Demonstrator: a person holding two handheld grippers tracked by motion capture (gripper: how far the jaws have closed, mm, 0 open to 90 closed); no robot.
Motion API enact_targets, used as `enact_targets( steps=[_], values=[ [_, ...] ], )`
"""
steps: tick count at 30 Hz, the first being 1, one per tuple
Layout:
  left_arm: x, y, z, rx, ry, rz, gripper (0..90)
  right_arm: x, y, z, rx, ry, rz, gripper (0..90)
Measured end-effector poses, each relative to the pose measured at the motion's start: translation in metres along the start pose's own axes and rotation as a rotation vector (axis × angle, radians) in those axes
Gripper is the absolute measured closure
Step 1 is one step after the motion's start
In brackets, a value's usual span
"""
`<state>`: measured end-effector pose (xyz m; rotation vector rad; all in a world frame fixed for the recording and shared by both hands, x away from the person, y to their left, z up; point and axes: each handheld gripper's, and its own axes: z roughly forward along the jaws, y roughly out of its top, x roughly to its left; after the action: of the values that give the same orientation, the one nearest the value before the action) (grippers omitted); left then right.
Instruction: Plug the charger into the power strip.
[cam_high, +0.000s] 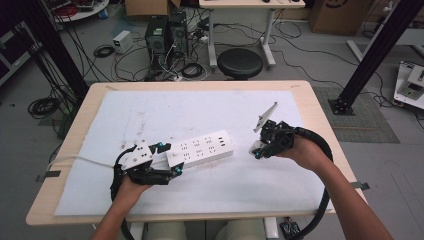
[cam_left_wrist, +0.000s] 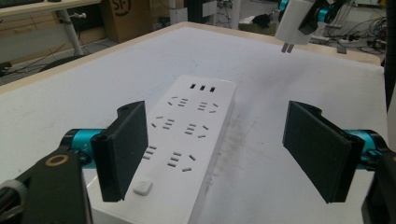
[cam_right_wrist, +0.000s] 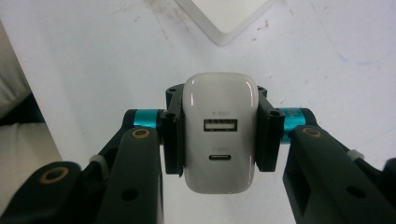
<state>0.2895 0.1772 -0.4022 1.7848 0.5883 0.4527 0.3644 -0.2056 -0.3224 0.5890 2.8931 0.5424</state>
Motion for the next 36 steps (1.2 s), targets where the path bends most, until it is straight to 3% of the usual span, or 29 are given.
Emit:
enact_targets(
  steps=[6,11,16,32,36],
  values=[
    [0.002,-0.001,-0.005,-0.009,0.009,0.002,22.3,-0.005,0.017,-0.001,0.021,-0.01,-0.078,63.0],
    [0.004,-0.003,-0.009,-0.02,0.018,0.017,22.3,-0.008,0.029,0.0,0.008,0.005,-0.138,63.0],
    [0.008,-0.006,-0.015,-0.038,0.024,0.005,22.3,-0.009,0.043,0.004,0.006,0.015,-0.196,63.0],
    [0.018,-0.013,-0.035,-0.059,0.113,-0.016,18.7,-0.01,0.094,0.017,-0.022,0.057,-0.332,63.0],
    [0.021,-0.016,-0.041,-0.062,0.129,-0.024,18.7,-0.012,0.105,0.02,-0.053,0.064,-0.413,63.0]
  ],
)
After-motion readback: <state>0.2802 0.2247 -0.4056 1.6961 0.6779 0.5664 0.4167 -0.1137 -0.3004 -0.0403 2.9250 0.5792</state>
